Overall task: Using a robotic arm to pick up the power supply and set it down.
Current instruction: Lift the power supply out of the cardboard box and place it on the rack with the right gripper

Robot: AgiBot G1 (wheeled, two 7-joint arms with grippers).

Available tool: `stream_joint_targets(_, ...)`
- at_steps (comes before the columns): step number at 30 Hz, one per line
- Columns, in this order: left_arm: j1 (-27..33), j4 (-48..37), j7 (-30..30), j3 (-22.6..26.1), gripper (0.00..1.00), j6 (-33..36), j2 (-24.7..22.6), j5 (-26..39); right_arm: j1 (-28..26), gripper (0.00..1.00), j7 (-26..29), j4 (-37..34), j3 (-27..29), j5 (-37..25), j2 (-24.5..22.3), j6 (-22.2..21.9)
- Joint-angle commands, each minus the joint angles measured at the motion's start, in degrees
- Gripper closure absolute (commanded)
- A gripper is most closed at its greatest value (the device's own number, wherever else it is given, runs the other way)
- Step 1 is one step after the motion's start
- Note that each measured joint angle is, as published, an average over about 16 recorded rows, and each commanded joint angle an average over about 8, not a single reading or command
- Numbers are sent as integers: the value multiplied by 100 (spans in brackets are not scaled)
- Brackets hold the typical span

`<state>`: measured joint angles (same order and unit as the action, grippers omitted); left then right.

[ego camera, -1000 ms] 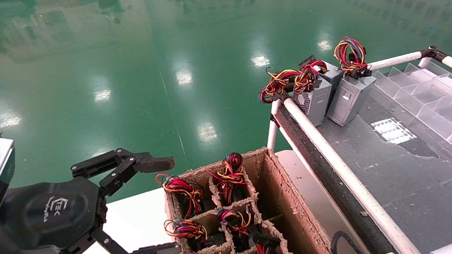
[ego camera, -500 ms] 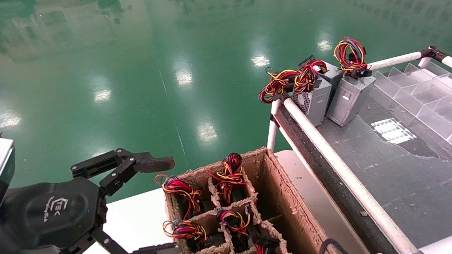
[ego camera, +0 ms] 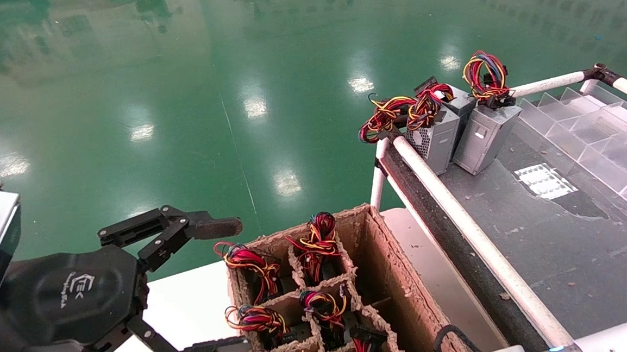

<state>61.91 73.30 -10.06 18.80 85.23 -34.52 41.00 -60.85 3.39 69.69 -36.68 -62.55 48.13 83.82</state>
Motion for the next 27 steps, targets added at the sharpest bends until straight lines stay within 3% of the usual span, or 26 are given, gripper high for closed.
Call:
stream_joint_targets(1, 0, 0, 0, 1, 0, 0, 0, 0, 14, 100, -15, -2, 12, 14, 2, -20)
stream_joint_targets(15, 1, 0, 2, 4, 0, -2, 2, -3, 231, 100, -253, 229, 290, 348, -238, -190)
stream_joint_targets(27, 2, 0, 4, 7, 0, -3, 3, -5, 479, 100, -467, 396, 852, 1131, -617, -429)
